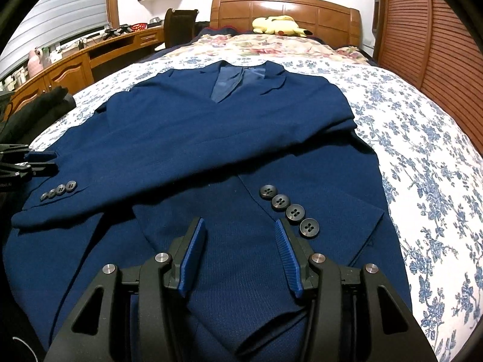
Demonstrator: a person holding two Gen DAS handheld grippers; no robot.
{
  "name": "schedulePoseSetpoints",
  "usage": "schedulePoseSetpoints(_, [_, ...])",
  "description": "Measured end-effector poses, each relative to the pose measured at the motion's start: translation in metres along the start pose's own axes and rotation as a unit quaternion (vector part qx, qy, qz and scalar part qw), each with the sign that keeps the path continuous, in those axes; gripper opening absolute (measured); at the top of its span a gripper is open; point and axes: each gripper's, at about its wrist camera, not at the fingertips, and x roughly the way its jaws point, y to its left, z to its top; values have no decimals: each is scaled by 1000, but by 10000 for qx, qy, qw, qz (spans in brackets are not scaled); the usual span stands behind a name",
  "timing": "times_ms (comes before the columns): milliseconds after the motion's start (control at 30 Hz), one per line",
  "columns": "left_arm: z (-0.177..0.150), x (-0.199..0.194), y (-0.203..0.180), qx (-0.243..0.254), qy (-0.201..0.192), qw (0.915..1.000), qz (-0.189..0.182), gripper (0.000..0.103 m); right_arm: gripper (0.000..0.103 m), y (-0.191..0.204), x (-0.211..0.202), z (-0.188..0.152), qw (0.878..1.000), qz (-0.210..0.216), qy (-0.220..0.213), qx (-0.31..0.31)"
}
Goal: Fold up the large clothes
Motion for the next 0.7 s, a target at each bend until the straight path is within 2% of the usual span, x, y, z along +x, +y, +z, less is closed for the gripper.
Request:
schedulePoseSetpoints(100, [-1, -3, -1, 34, 4, 10000, -90, 37, 50, 0, 0, 0, 10000, -6, -3, -4])
schedulePoseSetpoints(167, [1, -5, 1, -19, 6, 9998, -176, 18, 50, 0, 0, 0, 10000, -8, -3, -10])
schedulePoseSetpoints(267, [4, -11, 5, -134, -92, 9995, -275, 5, 50, 0, 0, 0, 10000, -10, -4, -12])
schedulePoseSetpoints(467, [13, -40, 15, -301, -649, 9974, -91, 4, 50, 0, 0, 0, 10000, -20, -9, -22])
schedulePoseSetpoints(533, [15, -46, 20, -324, -792, 9962, -149, 4, 50, 0, 0, 0, 10000, -20, -10, -24])
schedulePoseSetpoints(633, [16, -48, 24, -392, -787, 9960, -133, 5, 50, 0, 0, 0, 10000, -20, -13, -23])
schedulePoseSetpoints(700, [17, -50, 26, -361, -810, 9960, -68, 11, 50, 0, 1, 0, 10000, -19, -13, -23])
